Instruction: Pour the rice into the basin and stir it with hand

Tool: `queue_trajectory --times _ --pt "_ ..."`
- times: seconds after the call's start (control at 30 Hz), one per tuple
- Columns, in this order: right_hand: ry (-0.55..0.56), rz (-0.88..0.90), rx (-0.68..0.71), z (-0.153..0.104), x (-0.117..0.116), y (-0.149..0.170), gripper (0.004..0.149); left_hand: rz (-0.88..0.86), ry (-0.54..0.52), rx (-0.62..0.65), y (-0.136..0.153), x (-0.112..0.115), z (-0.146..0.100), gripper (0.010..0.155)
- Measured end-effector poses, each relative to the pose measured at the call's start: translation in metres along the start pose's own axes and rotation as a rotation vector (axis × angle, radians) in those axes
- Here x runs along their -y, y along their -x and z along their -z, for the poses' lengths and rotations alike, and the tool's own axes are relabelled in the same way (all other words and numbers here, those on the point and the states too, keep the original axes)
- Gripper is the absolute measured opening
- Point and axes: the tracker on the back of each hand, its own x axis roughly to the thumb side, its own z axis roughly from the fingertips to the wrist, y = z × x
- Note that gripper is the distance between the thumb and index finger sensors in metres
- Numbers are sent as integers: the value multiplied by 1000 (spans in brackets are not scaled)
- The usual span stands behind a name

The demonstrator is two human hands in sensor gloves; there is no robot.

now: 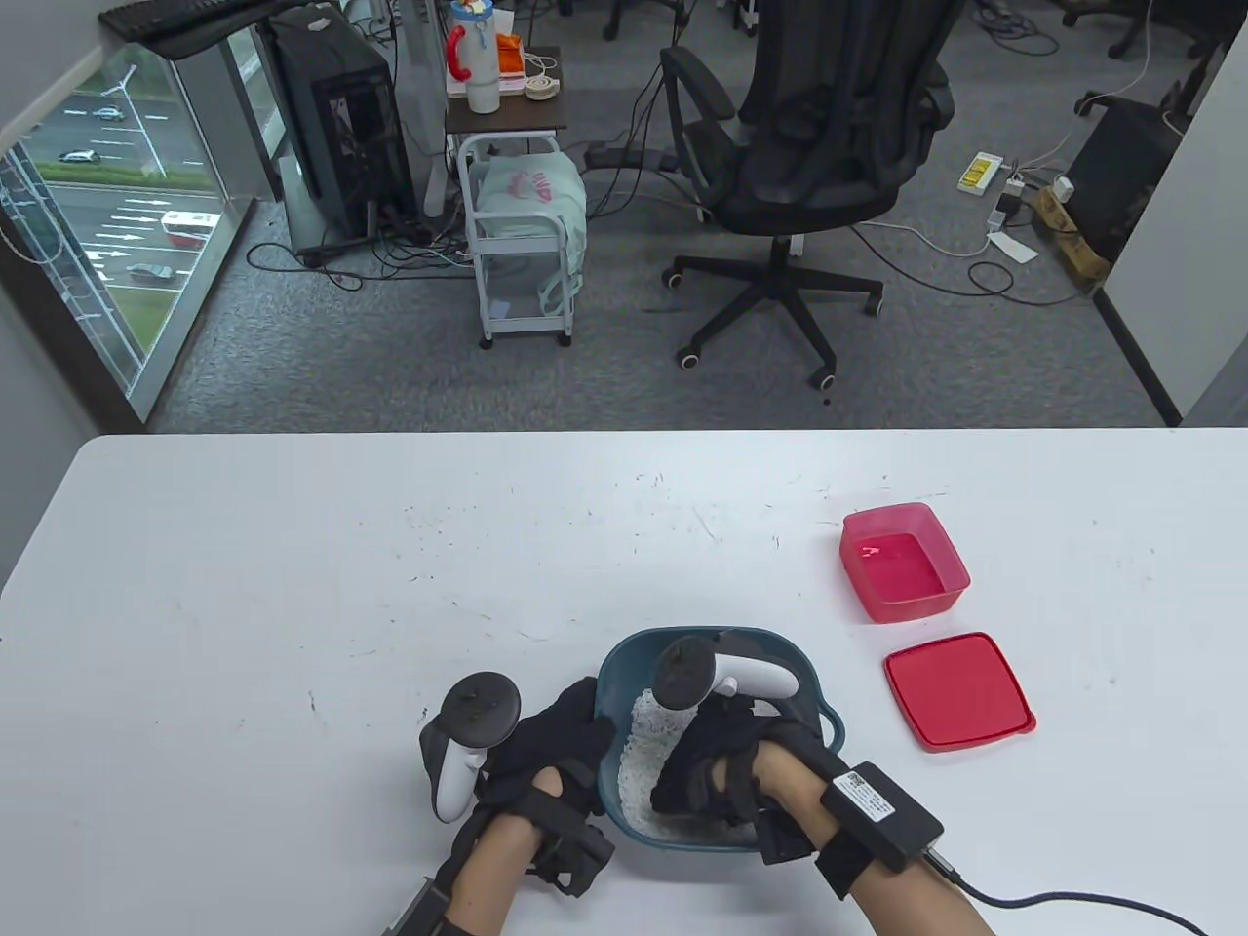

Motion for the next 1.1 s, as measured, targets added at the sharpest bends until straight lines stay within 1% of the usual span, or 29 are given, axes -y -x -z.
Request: queue_trajectory --times 0.07,0.13,0.23,0.27,0.3,0.33,0.37,0.4,0.43,0.5,0.53,0.6,0.63,0.67,0.73,0.83,0.9,0.97,1.0,1.1 --pt "-7 95 43 3 5 0 66 1 5 6 0 0 0 66" --pt "65 151 12 4 16 0 68 4 5 14 0 0 0 66" --pt "164 133 -18 6 29 -1 69 5 8 16 0 0 1 66" --pt "217 126 -47 6 34 -1 68 1 12 17 0 0 1 66" --pt "265 109 -80 5 37 -1 68 1 12 17 0 0 1 66" --pt "347 48 -147 3 40 -2 67 1 12 17 0 0 1 66" --pt "395 -16 -197 1 42 -2 66 1 13 17 0 0 1 66" --pt "433 -98 -258 -1 44 -3 65 0 13 16 0 0 1 66" --pt "449 -146 -306 -2 44 -2 65 -1 14 15 0 0 1 66" --pt "453 -227 -406 -5 43 -1 64 -2 13 14 0 0 1 66" --pt "445 -279 -482 -6 41 1 64 -2 13 13 0 0 1 66" --pt "415 -346 -577 -8 38 2 65 -3 11 11 0 0 1 66" --pt "389 -385 -629 -8 35 2 65 -4 10 10 0 0 1 66" --pt "340 -422 -674 -7 32 3 65 -4 9 10 0 -1 1 66" --pt "298 -453 -693 -6 25 4 65 -6 8 7 0 -1 1 66" --pt "192 -421 -673 -5 14 6 65 -6 6 6 0 -1 1 66" --pt "133 -362 -607 -4 9 7 65 -10 6 4 0 -1 0 66" --pt "65 -277 -468 -2 6 5 65 -9 4 4 0 0 0 66" --pt "43 -231 -364 -2 5 3 65 -8 4 4 0 0 0 66" --pt "7 -89 -142 -1 6 -2 65 -7 4 4 0 0 0 66"
